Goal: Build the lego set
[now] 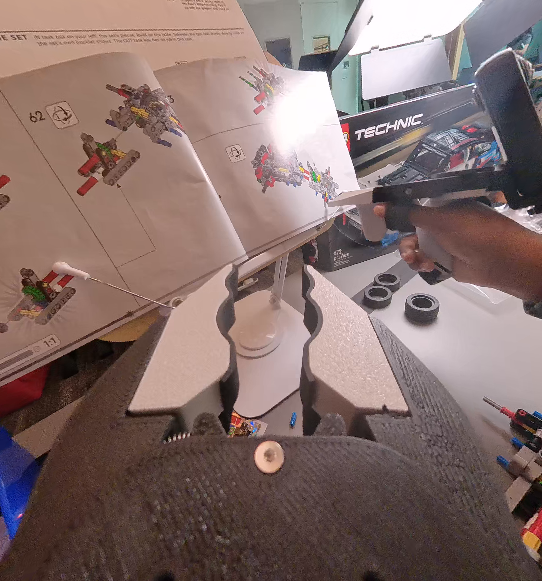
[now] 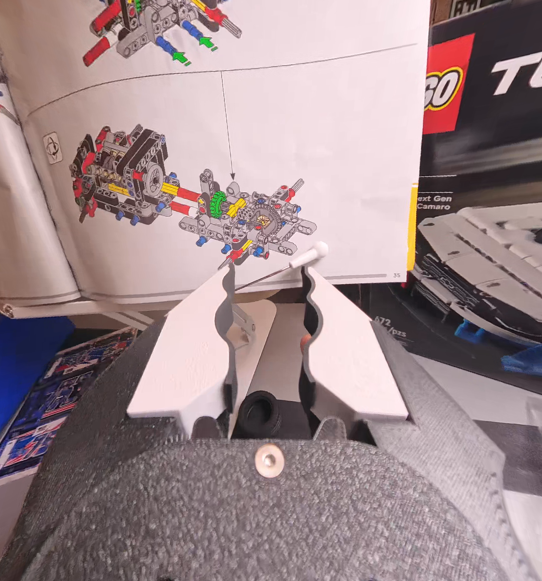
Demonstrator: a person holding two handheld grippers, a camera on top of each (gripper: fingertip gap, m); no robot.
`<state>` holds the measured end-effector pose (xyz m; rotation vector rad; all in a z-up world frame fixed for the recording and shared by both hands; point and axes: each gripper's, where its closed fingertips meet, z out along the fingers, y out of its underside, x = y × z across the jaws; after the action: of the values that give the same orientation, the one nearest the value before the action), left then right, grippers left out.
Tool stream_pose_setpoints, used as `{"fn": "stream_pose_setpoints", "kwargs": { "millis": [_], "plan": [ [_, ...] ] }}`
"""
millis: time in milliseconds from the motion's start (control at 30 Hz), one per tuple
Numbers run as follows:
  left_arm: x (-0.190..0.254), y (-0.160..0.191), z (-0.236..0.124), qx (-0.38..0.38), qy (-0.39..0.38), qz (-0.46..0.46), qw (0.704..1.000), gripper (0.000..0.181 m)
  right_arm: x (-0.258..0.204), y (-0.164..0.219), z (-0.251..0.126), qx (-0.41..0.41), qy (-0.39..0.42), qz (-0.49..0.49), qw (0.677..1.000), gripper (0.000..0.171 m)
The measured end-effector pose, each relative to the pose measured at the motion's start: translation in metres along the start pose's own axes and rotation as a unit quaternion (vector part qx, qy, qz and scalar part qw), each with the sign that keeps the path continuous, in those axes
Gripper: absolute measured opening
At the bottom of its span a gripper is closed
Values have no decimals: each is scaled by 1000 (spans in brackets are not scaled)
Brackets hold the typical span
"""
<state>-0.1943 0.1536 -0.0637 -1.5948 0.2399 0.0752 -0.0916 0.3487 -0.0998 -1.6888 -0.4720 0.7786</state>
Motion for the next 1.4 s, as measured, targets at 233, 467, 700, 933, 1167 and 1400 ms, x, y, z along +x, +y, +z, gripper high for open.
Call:
{"fn": "stream_pose_setpoints", "kwargs": {
  "millis": [233, 467, 700, 933, 1167, 1400],
  "plan": [
    [25, 21, 15, -27, 22, 28, 999, 22, 3, 13, -2, 7, -28, 47, 998, 17],
    [19, 29, 21, -33, -6, 36, 999, 20, 4, 32, -6, -1, -110, 156, 982, 17],
    [-80, 39, 27, -21, -121, -127, 984, 47, 21, 11, -33, 3, -47, 18, 999, 45],
    [-122, 38, 45, 2, -160, -190, 969, 5, -16, -29, -20, 22, -40, -77, 996, 55],
    [-120, 61, 31, 66, -108, -434, 892, 6, -15, -14, 0, 2, -22, -81, 996, 71],
    [-63, 34, 6, 20, -70, -301, 951, 36, -23, -14, 6, -32, -66, -79, 994, 94]
  ]
}}
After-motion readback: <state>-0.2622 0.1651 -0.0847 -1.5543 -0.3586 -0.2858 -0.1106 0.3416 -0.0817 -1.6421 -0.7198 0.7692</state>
